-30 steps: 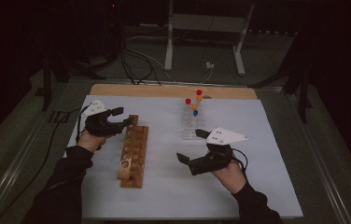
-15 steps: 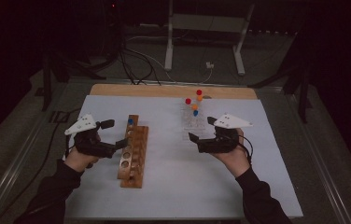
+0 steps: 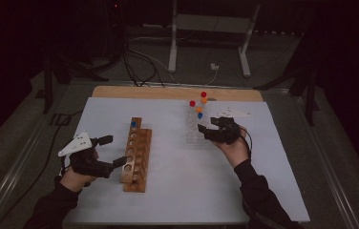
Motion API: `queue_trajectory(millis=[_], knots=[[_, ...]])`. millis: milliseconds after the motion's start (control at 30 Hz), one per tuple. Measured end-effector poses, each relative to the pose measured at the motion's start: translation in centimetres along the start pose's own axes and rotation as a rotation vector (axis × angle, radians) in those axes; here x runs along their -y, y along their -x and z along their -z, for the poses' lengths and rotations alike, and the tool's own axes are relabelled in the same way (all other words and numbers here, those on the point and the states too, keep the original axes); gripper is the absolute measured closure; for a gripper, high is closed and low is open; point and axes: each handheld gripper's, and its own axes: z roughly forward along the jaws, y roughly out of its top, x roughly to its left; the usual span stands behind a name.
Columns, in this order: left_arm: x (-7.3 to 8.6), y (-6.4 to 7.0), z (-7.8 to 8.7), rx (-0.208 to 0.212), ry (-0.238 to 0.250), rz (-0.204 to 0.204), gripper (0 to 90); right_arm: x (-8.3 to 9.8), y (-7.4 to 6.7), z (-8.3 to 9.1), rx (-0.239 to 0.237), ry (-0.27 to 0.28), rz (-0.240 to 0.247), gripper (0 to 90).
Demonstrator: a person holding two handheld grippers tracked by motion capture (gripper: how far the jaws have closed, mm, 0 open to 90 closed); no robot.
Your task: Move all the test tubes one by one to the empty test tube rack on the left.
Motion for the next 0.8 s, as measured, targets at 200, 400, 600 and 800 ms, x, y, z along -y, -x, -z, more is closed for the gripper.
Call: queue_trajectory(millis=[200,400,600,800], knots=[[0.3,-0.1,0.1,-0.011,-0.003,0.003,2.4,-0.2,0.6,-2.1,0.015,-0.060,-0.050,46.6],[0.4,-0.2,0.1,-0.010,-0.006,0.005,2.4,-0.4,0.8,-3.4,0.021,-0.106,-0.079,57.4],[0.5,-0.2,0.0,-0.005,-0.013,0.000,2.4,-0.8,0.8,-4.1,0.040,-0.118,-0.091,65.4],[0.5,-0.3,-0.1,-0.002,-0.016,0.004,2.4,-0.8,0.7,-4.7,0.056,-0.122,-0.081,70.7]])
